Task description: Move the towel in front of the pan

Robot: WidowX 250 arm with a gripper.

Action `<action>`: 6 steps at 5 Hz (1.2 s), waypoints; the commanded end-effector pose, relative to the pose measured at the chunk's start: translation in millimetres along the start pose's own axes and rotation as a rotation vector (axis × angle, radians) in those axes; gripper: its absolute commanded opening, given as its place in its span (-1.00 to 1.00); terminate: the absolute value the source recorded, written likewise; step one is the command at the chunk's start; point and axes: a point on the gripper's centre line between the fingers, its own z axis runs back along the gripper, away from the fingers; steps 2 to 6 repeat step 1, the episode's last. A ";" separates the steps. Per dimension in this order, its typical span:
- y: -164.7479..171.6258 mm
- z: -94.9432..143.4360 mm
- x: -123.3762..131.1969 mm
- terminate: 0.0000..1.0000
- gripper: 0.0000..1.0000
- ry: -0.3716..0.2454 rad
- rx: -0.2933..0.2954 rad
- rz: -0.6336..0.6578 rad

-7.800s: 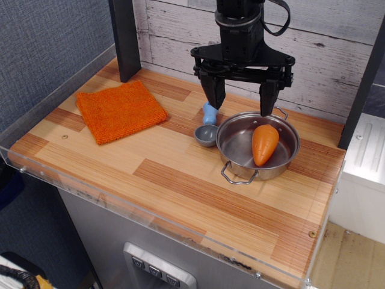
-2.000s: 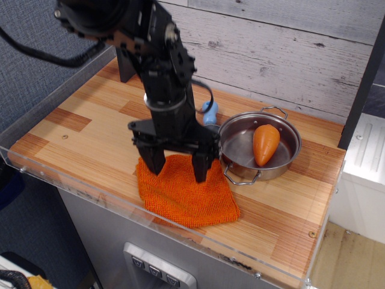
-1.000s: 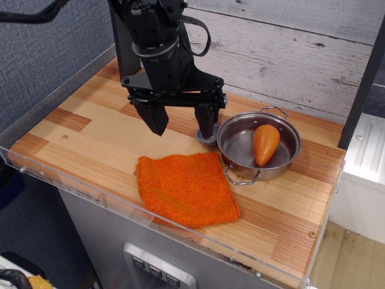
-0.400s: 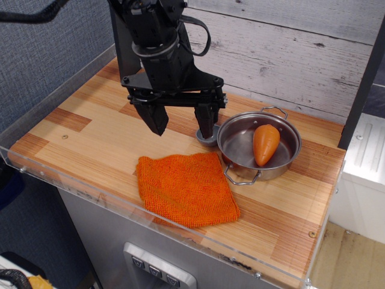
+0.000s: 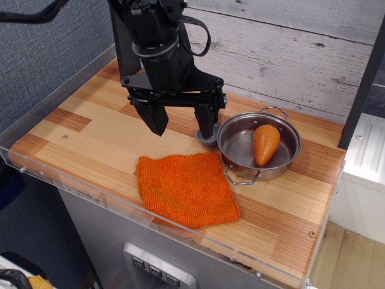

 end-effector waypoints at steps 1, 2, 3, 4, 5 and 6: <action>3.8 13.8 2.5 1.00 1.00 -0.050 -0.005 -0.004; 3.8 13.8 2.5 1.00 1.00 -0.050 -0.005 -0.004; 3.8 13.8 2.5 1.00 1.00 -0.050 -0.005 -0.004; 3.8 13.8 2.5 1.00 1.00 -0.050 -0.005 -0.004; 3.8 13.8 2.5 1.00 1.00 -0.050 -0.005 -0.004; 3.8 13.8 2.5 1.00 1.00 -0.050 -0.005 -0.004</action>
